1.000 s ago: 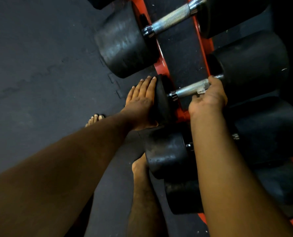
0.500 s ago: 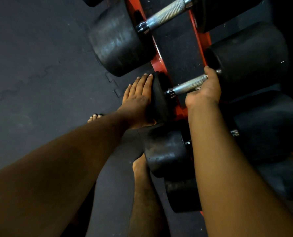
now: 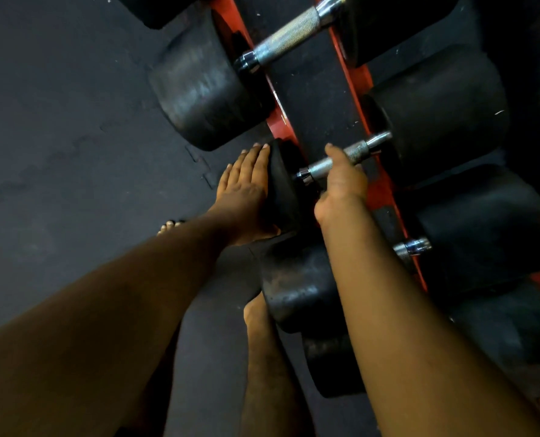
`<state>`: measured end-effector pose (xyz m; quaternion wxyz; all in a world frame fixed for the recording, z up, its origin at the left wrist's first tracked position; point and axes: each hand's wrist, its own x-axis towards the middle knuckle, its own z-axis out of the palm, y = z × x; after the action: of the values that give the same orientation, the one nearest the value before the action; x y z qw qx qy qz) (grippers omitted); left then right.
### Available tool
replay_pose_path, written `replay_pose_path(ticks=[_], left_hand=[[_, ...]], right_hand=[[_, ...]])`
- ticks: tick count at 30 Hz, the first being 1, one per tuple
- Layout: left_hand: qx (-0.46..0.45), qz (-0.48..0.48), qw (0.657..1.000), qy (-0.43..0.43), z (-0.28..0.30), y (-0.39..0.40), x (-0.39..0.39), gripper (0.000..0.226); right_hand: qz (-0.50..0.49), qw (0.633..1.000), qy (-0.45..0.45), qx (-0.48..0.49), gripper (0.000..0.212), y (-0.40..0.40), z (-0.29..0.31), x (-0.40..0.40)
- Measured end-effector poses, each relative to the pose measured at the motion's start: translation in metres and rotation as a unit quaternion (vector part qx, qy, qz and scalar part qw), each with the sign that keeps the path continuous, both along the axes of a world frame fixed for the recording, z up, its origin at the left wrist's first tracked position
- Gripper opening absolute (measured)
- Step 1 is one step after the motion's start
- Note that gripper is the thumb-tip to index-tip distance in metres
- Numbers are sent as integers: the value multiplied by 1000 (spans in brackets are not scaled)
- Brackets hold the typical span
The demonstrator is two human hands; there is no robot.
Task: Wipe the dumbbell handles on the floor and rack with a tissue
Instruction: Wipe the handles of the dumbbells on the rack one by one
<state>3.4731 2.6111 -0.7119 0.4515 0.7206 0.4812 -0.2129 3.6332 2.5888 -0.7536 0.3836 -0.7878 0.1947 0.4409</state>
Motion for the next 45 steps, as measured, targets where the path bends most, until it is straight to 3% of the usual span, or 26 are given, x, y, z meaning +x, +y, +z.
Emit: replay_pose_path(ticks=[2,6,9,13,16,18,20,22,25,30,31,32,35,36,38,40,45], left_hand=[[7,0,1000,-9,0,-1,1,145],[12,4,1000,-5,0,0,1,145],[14,3,1000,-8,1,-1,2,144],[19,8,1000,-11,-3,-3,1,145],[17,4,1000,-15,-2,-5,1,145],[8,3,1000,-16,0,-3,1,144],[6,6,1000,-13,0,-3,2,144],[6,11,1000,-12,0,-4,3,144],[6,14,1000,-13,0,-4,4,144],[18,29,999,-18,0,-8,3,143],[23,29,999,-20,2,-9,3,142],[26,31,999,-21,2,-9,3,142],[53,36,998,-28,-1,-18,1,139],[77,34,996,-35,-1,-25,0,136],[121,15,991,-56,1,-43,-1,129],[146,-22,986,-76,7,-63,-3,123],[129,-99,980,-118,22,-125,1,112]], right_hand=[[109,993,-8,-36,57,-11,-5,-10],[285,956,-53,-47,16,-38,-6,-18],[357,929,-88,-39,23,-49,7,-19],[502,853,-141,0,31,-46,40,-9],[591,752,-283,69,33,-27,52,3],[685,626,-369,54,37,-11,45,6],[787,517,-337,1,43,-2,33,7],[829,468,-305,-18,49,-7,23,7],[828,445,-340,29,60,-27,19,12],[775,478,-402,94,46,-73,14,21],[758,501,-407,92,45,-82,16,18],[732,544,-401,87,43,-89,18,14],[545,770,-322,83,37,-102,33,2],[479,822,-298,77,34,-106,41,0],[372,882,-280,81,30,-118,51,-3],[295,908,-289,73,30,-135,58,-3],[195,924,-328,-6,29,-208,67,11]])
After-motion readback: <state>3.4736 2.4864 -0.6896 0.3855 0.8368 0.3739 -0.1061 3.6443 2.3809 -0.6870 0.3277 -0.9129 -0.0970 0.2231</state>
